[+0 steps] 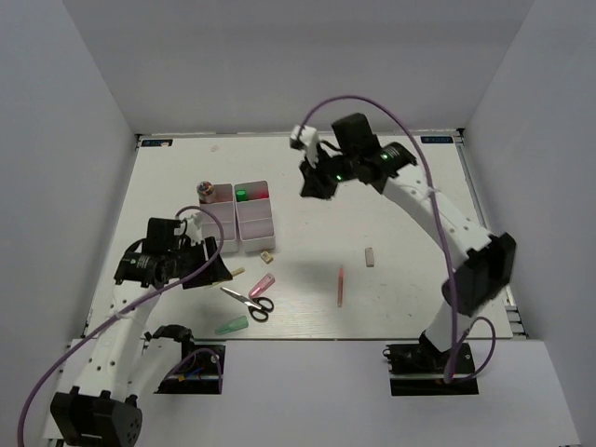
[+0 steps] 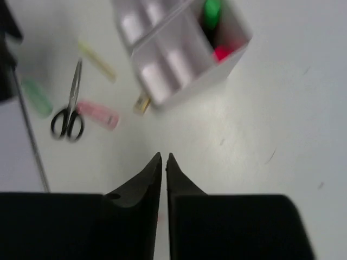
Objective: Sort the stationery into containers
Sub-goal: Grab a piece of stationery with the left arm
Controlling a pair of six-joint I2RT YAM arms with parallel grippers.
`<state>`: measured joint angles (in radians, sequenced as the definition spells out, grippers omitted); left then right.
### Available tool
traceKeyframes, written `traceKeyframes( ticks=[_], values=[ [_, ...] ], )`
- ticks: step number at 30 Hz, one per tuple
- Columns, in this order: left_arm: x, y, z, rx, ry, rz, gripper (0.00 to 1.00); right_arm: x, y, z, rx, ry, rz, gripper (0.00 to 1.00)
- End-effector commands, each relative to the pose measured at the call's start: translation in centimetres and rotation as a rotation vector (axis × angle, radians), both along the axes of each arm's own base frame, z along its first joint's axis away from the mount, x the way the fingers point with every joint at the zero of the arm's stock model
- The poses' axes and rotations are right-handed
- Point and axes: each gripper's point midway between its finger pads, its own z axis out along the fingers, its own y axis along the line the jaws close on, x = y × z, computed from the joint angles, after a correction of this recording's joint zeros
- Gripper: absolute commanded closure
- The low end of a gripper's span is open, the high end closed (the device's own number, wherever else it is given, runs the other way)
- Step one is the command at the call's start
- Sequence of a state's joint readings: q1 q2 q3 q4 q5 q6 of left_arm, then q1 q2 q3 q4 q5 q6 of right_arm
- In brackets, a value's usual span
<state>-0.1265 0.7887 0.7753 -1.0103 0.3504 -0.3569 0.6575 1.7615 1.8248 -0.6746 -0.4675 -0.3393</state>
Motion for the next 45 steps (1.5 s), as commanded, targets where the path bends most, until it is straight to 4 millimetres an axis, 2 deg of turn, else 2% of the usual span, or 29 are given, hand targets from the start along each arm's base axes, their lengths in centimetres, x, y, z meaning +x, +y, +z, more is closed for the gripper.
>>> traceKeyframes(
  ticks=[1,2,3,4,5,6,7,8,9,10,11,12,13,14,15,16,19,22,25,31,32,33,34,35,40,45],
  values=[
    [-0.8,-1.3,0.6,-0.031,0.033,-0.166,0.32,-7.9,-6.7,-5.6,-0.209,0.167,0.157,0.99],
    [-0.5,-1.5,1.3,-0.017,0.002,-0.230,0.36,-9.3,-7.7,-7.7,-0.233,0.204,0.173,1.00],
    [-0.2,-1.8,0.6,-0.007,0.030,-0.290,0.41,-10.3,-8.4,-9.6,-0.243,0.220,0.186,1.00],
    [0.0,-2.0,0.6,-0.002,0.027,-0.317,0.50,-10.9,-9.0,-8.0,-0.196,0.146,0.182,1.00],
    [1.0,-2.2,1.5,0.005,-0.012,-0.340,0.53,-10.2,-8.6,-8.0,-0.167,0.094,0.164,1.00],
    [1.0,-2.8,1.3,0.027,-0.027,-0.417,0.53,-11.0,-9.1,-10.6,-0.174,0.121,0.161,0.97],
    [1.7,-2.7,0.2,0.065,0.018,-0.432,0.50,-10.7,-9.0,-9.1,-0.124,0.039,0.157,0.77],
    [2.1,-3.6,1.2,0.075,-0.006,-0.468,0.48,-10.4,-9.3,-9.6,-0.133,0.031,0.126,0.70],
    [2.3,-3.9,0.4,0.133,-0.025,-0.583,0.45,-10.5,-9.6,-10.4,-0.127,0.022,0.103,0.60],
    [2.1,-4.8,0.0,0.172,-0.015,-0.653,0.40,-10.3,-10.1,-10.4,-0.148,0.009,0.074,0.10],
    [2.6,-4.9,-0.5,0.201,-0.005,-0.681,0.40,-10.4,-10.1,-10.2,-0.157,-0.002,0.077,0.09],
    [3.0,-4.3,-1.0,0.268,0.006,-0.681,0.40,-10.9,-11.0,-10.0,-0.182,0.035,0.070,0.09],
    [3.2,-4.0,-1.6,0.315,0.043,-0.694,0.41,-10.8,-11.1,-9.6,-0.178,0.023,0.077,0.23],
    [3.3,-3.5,-2.7,0.375,0.088,-0.706,0.43,-11.1,-11.2,-9.6,-0.169,0.025,0.078,0.43],
    [3.2,-3.5,-3.2,0.402,0.100,-0.718,0.45,-10.8,-11.1,-9.6,-0.159,0.014,0.067,0.81],
    [3.3,-3.1,-4.3,0.430,0.150,-0.723,0.51,-10.5,-11.3,-10.0,-0.166,0.015,0.041,1.00],
    [4.1,-2.1,-5.6,0.528,0.168,-0.712,0.58,-10.2,-11.6,-10.2,-0.155,-0.003,0.011,1.00],
    [5.0,-1.5,-6.3,0.565,0.150,-0.697,0.58,-10.1,-11.8,-9.8,-0.146,-0.012,0.004,1.00],
    [5.2,-0.9,-7.2,0.570,0.160,-0.700,0.52,-10.0,-11.9,-9.8,-0.145,-0.015,-0.006,1.00],
    [5.9,-1.3,-9.2,0.550,0.089,-0.719,0.42,-10.1,-12.1,-9.8,-0.140,-0.014,-0.010,1.00],
    [5.3,-1.3,-9.5,0.525,0.067,-0.722,0.38,-10.0,-12.2,-9.8,-0.139,-0.015,-0.012,1.00],
    [4.5,-1.3,-10.3,0.502,0.071,-0.730,0.38,-10.0,-12.1,-9.8,-0.138,-0.016,-0.011,1.00],
    [5.9,-1.9,-10.2,0.487,-0.004,-0.708,0.38,-10.0,-12.2,-9.6,-0.135,-0.018,-0.015,1.00],
    [5.2,-1.8,-10.6,0.473,-0.014,-0.714,0.38,-9.9,-12.2,-9.6,-0.133,-0.020,-0.018,1.00],
    [5.0,-0.8,-11.6,0.505,0.007,-0.738,0.38,-9.9,-12.4,-9.8,-0.129,-0.013,-0.022,1.00],
    [5.8,-1.4,-10.3,0.503,-0.057,-0.746,0.39,-9.9,-12.4,-9.8,-0.128,-0.011,-0.017,1.00]
  ],
)
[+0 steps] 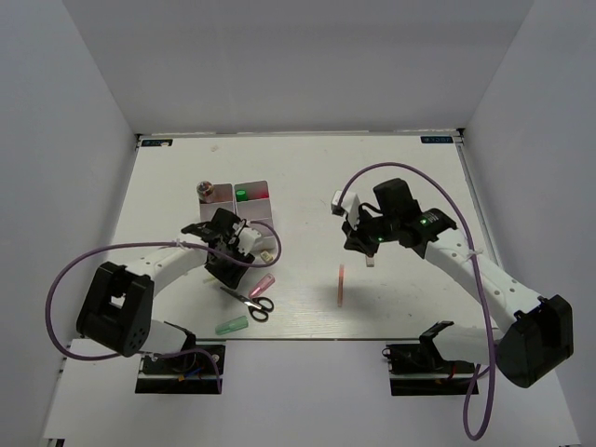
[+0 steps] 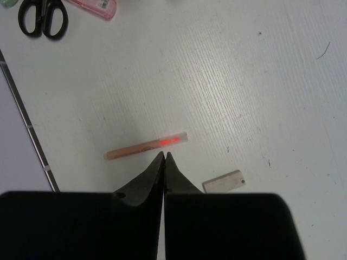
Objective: Sort the stationery into containers
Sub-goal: Grab a piece of stationery with the left arm
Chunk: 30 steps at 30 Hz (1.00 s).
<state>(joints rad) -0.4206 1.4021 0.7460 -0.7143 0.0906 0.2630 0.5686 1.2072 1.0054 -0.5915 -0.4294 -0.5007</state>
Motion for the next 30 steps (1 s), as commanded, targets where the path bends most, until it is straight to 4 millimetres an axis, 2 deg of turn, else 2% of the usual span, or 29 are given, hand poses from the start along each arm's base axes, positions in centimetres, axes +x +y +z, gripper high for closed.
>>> traceKeyframes(
  ticks=[1,6,8,13,19,23,29,30],
  values=[
    [2.1,-1.4,2.2,-0.066,-0.107,-0.041,0.39,0.2,0.2,0.6,0.032,-0.018,0.001,1.00],
    [2.7,-1.7,3.5,-0.060,-0.142,-0.066,0.44,0.2,0.2,0.3,0.029,-0.007,0.001,1.00],
    [3.1,-1.2,3.3,-0.033,-0.160,-0.070,0.44,0.2,0.3,0.2,0.028,-0.003,0.003,1.00],
    [4.3,0.3,2.1,0.046,-0.176,-0.069,0.53,0.1,0.3,0.1,0.026,0.000,0.008,1.00],
    [5.6,1.6,1.7,0.098,-0.231,-0.024,0.57,0.3,0.1,0.1,0.027,0.001,0.001,1.00],
    [6.0,2.3,2.6,0.113,-0.313,0.013,0.57,0.2,0.1,-0.1,0.027,0.009,0.006,1.00],
    [5.4,3.5,3.0,0.101,-0.421,0.088,0.57,0.2,0.2,-0.2,0.026,0.015,0.007,1.00],
    [5.9,3.1,4.4,0.049,-0.480,0.108,0.57,0.3,0.1,-0.1,0.026,0.015,0.006,1.00]
  ],
)
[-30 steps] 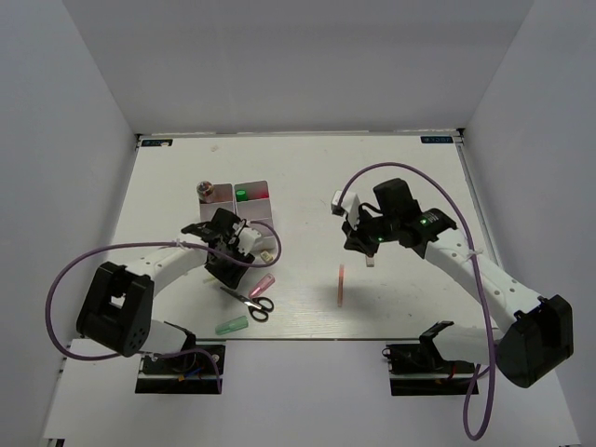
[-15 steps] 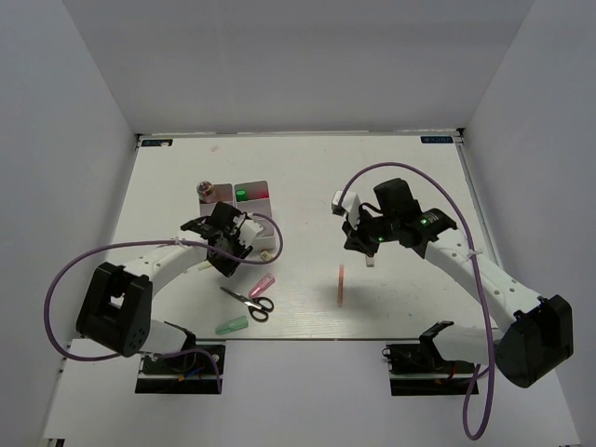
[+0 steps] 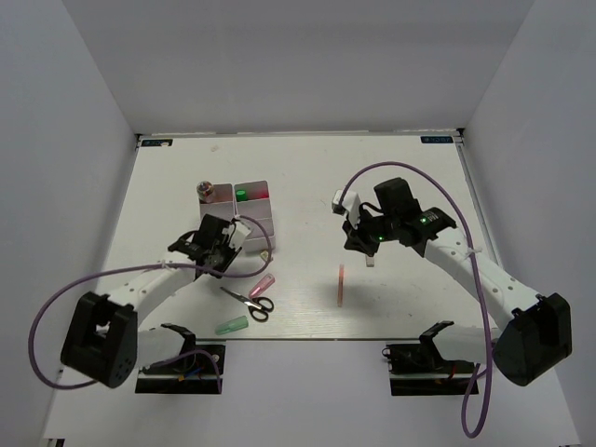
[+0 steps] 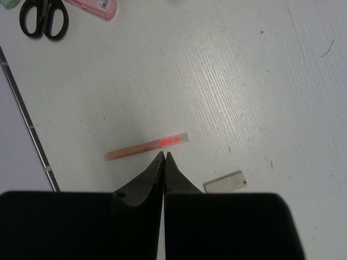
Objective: Sort the stationery into containers
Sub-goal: Grab a piece of stationery with the left arm
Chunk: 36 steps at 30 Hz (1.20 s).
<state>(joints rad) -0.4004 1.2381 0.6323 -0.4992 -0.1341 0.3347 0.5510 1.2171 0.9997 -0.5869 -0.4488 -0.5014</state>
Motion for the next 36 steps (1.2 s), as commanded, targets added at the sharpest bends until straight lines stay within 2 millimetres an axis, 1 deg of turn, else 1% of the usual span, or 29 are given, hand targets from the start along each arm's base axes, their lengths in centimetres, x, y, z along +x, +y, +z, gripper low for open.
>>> traceKeyframes(
  ticks=[1,2,3,4,6,8,9,11,12,13,14,15,16,17,18,19,25,31,33,36],
  values=[
    [1.5,-0.2,2.5,-0.088,-0.163,0.057,0.57,0.0,0.3,0.2,0.021,-0.002,0.011,1.00],
    [1.5,0.3,2.6,-0.115,-0.174,0.097,0.57,0.0,0.3,0.1,0.020,0.001,0.010,1.00],
    [1.5,-0.2,3.8,-0.175,-0.211,0.090,0.56,0.0,0.3,0.3,0.023,-0.003,0.012,1.00],
    [1.5,0.7,3.6,-0.190,-0.214,0.133,0.54,0.0,0.4,0.4,0.026,-0.004,0.014,1.00],
    [1.3,1.0,3.7,-0.226,-0.209,0.160,0.50,-0.1,0.4,0.4,0.029,-0.002,0.015,1.00],
    [1.1,2.0,3.4,-0.272,-0.176,0.213,0.47,-0.2,0.4,0.5,0.030,0.002,0.017,1.00],
    [1.0,2.3,3.2,-0.311,-0.158,0.232,0.43,-0.2,0.4,0.6,0.033,-0.002,0.019,1.00],
    [0.9,2.1,3.3,-0.403,-0.137,0.245,0.41,-0.2,0.3,0.6,0.033,-0.006,0.019,1.00],
    [0.8,2.6,3.2,-0.432,-0.134,0.265,0.41,-0.2,0.3,0.9,0.036,-0.014,0.019,1.00],
    [0.7,1.7,3.5,-0.513,-0.118,0.233,0.40,-0.3,0.3,0.8,0.036,-0.010,0.019,1.00],
    [0.7,2.1,3.4,-0.529,-0.118,0.241,0.40,-0.2,0.3,0.7,0.033,-0.014,0.017,1.00],
    [0.7,1.8,3.2,-0.546,-0.104,0.222,0.39,-0.2,0.3,0.8,0.036,-0.015,0.019,1.00],
    [0.5,1.0,3.4,-0.584,-0.089,0.183,0.39,-0.2,0.2,0.8,0.034,-0.013,0.018,1.00],
    [0.4,0.9,3.1,-0.583,-0.073,0.179,0.39,-0.2,0.2,0.7,0.032,-0.014,0.020,1.00],
    [0.6,0.9,3.3,-0.581,-0.071,0.165,0.39,-0.2,0.3,0.8,0.036,-0.013,0.021,1.00],
    [0.5,0.6,2.9,-0.591,-0.042,0.162,0.37,-0.2,0.2,0.7,0.033,-0.015,0.022,1.00],
    [0.7,0.2,2.7,-0.606,-0.052,0.088,0.37,-0.1,0.1,0.8,0.031,-0.020,0.016,1.00],
    [0.9,1.8,2.0,-0.514,-0.121,0.082,0.36,-0.1,0.1,0.6,0.034,-0.009,0.023,1.00],
    [1.0,2.5,1.8,-0.474,-0.131,0.087,0.36,-0.2,0.2,0.6,0.033,-0.005,0.027,1.00],
    [0.9,3.0,1.2,-0.432,-0.110,0.079,0.36,-0.2,0.1,0.5,0.031,0.001,0.025,1.00]
  ],
)
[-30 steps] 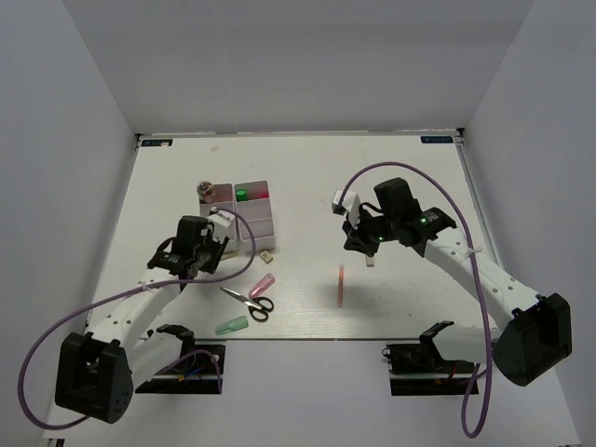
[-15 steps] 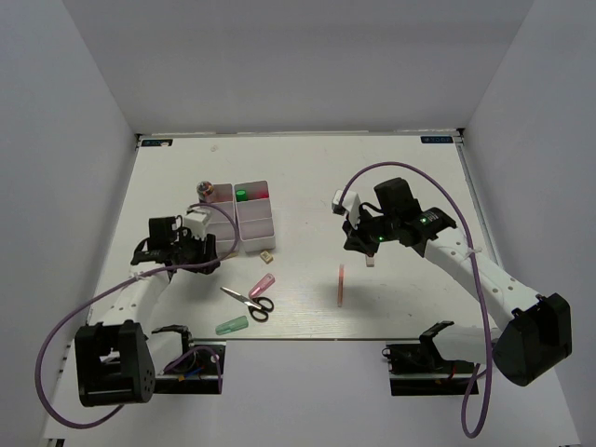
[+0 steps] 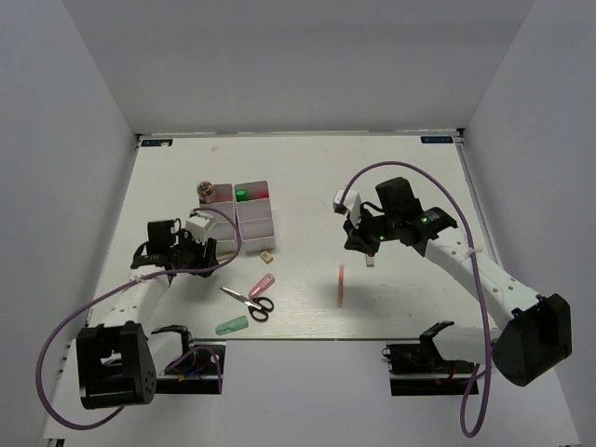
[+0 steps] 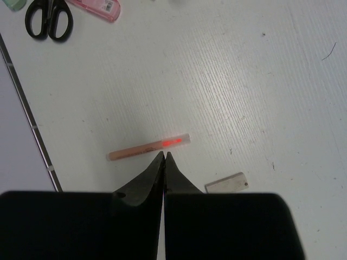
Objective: Sort the stationery into containers
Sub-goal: Grab a piece of stationery with the left arm
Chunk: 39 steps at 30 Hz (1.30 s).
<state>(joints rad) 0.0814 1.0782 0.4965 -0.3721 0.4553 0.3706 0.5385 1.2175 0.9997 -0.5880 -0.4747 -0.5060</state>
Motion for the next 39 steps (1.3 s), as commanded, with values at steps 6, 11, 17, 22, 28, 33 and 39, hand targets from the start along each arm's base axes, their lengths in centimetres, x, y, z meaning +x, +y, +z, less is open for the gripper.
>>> traceKeyframes(
  ticks=[6,11,17,22,28,33,39],
  values=[
    [1.1,1.3,-0.3,0.081,-0.019,-0.045,0.36,-0.2,0.0,0.3,0.017,-0.007,0.017,1.00],
    [1.5,1.3,-0.7,0.096,-0.036,-0.068,0.36,-0.2,-0.2,0.3,0.016,-0.001,0.017,1.00],
    [1.9,1.5,-1.2,0.107,-0.045,-0.078,0.36,-0.1,-0.2,0.3,0.018,0.001,0.018,1.00],
    [1.7,1.4,-1.9,0.107,-0.028,-0.085,0.36,-0.1,-0.2,0.3,0.019,0.003,0.017,1.00],
    [1.4,1.6,-2.3,0.109,-0.030,-0.062,0.42,-0.1,-0.3,0.2,0.019,0.011,0.020,1.00],
    [0.7,1.7,-3.2,0.131,-0.030,-0.051,0.45,-0.2,-0.2,0.3,0.023,0.014,0.026,1.00],
    [0.2,1.6,-3.7,0.150,-0.010,-0.062,0.50,-0.2,-0.5,0.7,0.034,0.007,0.020,1.00]
  ],
)
